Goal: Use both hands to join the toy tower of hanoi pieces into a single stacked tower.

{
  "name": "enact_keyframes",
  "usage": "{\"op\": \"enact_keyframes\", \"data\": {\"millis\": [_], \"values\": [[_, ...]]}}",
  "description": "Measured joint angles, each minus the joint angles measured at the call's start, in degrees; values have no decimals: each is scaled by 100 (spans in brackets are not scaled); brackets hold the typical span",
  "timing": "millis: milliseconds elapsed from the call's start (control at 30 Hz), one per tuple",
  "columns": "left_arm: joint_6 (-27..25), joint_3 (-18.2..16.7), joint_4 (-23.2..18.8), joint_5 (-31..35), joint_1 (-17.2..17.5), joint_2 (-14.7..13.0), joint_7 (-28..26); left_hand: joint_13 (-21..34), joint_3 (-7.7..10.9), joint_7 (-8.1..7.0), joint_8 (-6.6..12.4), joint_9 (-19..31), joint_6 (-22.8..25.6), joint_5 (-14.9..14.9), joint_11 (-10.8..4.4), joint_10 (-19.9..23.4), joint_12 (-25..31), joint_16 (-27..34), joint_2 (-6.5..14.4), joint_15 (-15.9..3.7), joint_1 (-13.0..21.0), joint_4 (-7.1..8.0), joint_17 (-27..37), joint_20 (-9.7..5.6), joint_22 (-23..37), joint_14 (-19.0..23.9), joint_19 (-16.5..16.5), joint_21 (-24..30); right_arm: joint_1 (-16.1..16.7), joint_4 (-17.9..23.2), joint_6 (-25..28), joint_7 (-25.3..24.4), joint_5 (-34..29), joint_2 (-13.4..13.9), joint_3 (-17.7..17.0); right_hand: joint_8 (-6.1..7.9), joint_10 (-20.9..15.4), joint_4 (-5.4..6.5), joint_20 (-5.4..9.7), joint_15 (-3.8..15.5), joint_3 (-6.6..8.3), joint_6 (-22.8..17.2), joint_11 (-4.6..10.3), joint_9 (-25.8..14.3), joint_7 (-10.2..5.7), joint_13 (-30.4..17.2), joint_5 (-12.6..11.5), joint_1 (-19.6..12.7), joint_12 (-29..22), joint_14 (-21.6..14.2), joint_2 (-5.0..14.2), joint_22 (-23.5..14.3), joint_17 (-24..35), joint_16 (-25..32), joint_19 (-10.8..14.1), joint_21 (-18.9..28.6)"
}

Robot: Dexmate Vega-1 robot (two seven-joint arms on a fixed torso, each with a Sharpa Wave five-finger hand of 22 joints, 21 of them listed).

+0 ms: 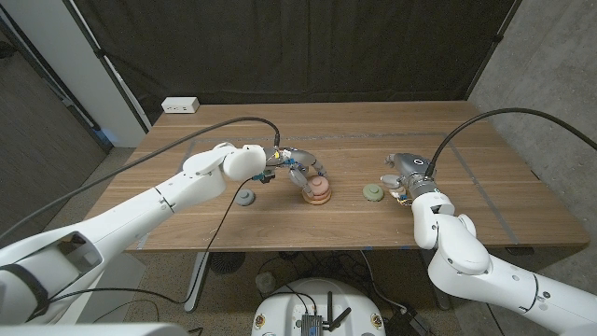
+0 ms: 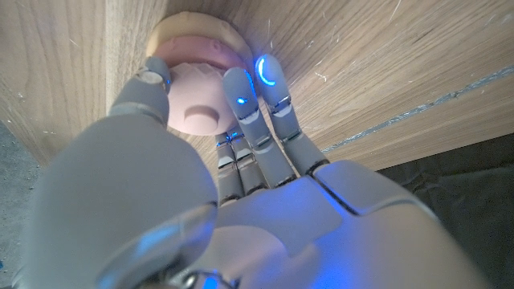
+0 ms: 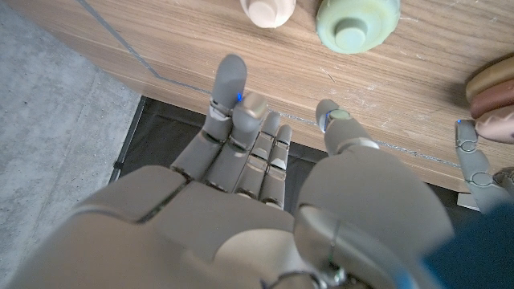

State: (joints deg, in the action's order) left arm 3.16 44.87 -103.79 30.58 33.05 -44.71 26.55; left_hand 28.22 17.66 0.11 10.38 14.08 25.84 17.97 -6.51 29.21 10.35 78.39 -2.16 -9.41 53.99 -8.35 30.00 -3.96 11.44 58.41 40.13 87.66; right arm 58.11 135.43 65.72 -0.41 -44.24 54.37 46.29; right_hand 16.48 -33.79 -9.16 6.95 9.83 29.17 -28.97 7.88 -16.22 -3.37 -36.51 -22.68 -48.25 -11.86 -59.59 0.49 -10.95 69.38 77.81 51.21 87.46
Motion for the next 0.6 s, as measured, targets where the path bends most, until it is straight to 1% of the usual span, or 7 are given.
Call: {"op": "enact_keyframes", "data": {"millis": [200,267,333,400,467,533,600], "values": [[51,24,-22,16,-67,-10,158,-34,-84,79,0,-25,-237,2,109,-264,-21,-19,-110,30,-174,35,-23,44,-26,-72,-65,-45,-10,17,28,-42,30,9,22,0,0,0,0,0,0,0,0,0,0,0,0,15,0,0,15,0,0,0,0,0],[55,28,-32,21,-80,-14,194,-35,-84,79,0,-25,-272,-23,131,-324,-21,-21,-119,37,-182,35,-27,17,-26,-78,-93,-45,-14,22,35,-55,43,16,32,0,0,0,0,0,0,0,0,0,0,0,0,71,0,0,71,0,0,0,0,0],[57,29,-41,25,-91,-16,227,-52,-100,100,1,-48,-336,-23,172,-365,-21,-21,-132,60,-195,19,-27,17,-26,-123,-93,-45,-17,26,39,-65,49,20,39,0,0,0,0,0,0,0,0,0,0,0,0,74,0,0,74,0,21,0,0,0],[57,32,-64,37,-102,-23,275,-63,-123,104,1,-51,-357,-23,161,-399,-21,-21,-155,63,-219,28,-27,17,-26,-126,-93,-45,-21,35,42,-80,61,26,48,0,0,0,0,0,0,0,0,-1,0,0,0,74,0,0,74,0,13,0,0,0],[58,33,-65,42,-102,-24,296,-63,-123,120,1,-51,-375,-23,191,-446,-21,-21,-154,81,-218,28,-39,16,-26,-143,-93,-72,-25,38,42,-88,67,30,53,0,0,0,0,0,0,0,0,0,0,0,-21,74,0,0,74,0,10,0,0,0],[49,34,-94,55,-109,-40,341,-63,-123,98,1,-51,-414,-23,201,-461,-21,-21,-177,61,-241,28,-37,39,-26,-163,-115,-89,-33,41,44,-96,76,36,63,0,0,0,0,0,0,0,0,-1,0,0,-22,74,0,0,74,0,10,0,0,0],[35,34,-117,65,-109,-50,366,-63,-124,117,1,-51,-433,-23,182,-495,-21,-21,-177,61,-241,29,-48,47,-26,-163,-124,-89,-39,43,44,-105,84,41,71,0,0,0,0,0,0,0,0,-1,0,1,-22,74,-1,0,74,0,10,0,0,0]]}}
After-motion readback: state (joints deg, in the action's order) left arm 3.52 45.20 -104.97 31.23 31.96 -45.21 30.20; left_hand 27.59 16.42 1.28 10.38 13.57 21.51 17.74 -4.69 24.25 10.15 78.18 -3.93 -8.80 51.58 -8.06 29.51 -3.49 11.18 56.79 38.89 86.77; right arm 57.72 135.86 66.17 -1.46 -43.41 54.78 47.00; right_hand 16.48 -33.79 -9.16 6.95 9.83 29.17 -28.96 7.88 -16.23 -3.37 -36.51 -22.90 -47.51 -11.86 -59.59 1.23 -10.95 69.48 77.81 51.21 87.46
